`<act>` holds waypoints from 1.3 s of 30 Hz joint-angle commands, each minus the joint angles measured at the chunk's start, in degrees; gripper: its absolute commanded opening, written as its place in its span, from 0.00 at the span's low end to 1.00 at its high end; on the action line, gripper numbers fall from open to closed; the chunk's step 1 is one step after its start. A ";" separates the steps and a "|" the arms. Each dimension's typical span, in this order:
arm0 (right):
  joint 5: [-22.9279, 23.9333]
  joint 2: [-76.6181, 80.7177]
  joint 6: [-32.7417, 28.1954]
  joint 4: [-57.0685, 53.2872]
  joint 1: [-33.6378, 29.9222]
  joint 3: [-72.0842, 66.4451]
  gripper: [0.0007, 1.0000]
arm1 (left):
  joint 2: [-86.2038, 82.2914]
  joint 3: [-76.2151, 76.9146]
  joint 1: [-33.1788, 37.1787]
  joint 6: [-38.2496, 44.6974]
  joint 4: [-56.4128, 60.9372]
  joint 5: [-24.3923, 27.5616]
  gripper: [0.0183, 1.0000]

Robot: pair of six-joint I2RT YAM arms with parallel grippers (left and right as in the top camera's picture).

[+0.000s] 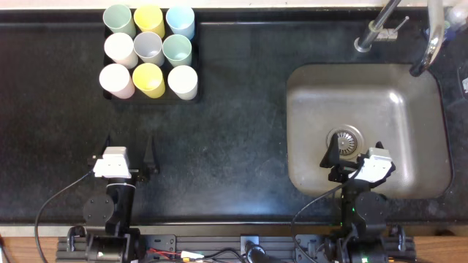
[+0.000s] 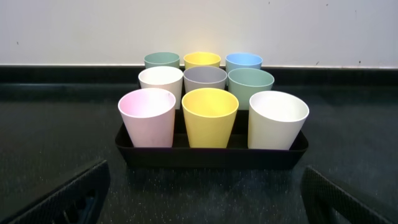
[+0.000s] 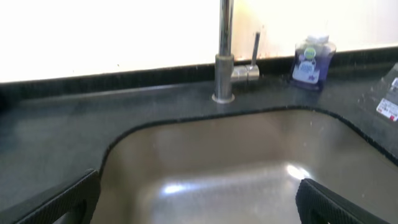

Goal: Store Cups

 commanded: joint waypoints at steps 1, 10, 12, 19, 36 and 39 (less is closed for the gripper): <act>0.42 -0.74 0.00 4.70 -0.37 -1.73 1.00 | -0.35 -0.11 -0.48 -0.44 -0.13 0.11 1.00; 0.42 -0.74 0.00 15.28 -0.39 -5.81 1.00 | -0.35 -0.11 -0.46 -0.44 -0.13 0.11 1.00; 0.42 -0.74 0.00 15.28 -0.39 -5.81 1.00 | -0.35 -0.11 -0.48 -0.44 -0.13 0.11 1.00; 0.42 -0.74 0.00 15.28 -0.39 -5.81 1.00 | -0.35 -0.11 -0.46 -0.44 -0.13 0.11 1.00; 0.42 -0.72 0.00 15.26 -0.39 -5.81 1.00 | -0.35 -0.11 -0.48 -0.44 -0.13 0.13 1.00; 0.42 -0.72 0.00 15.26 -0.39 -5.81 1.00 | -0.35 -0.11 -0.48 -0.44 -0.13 0.11 1.00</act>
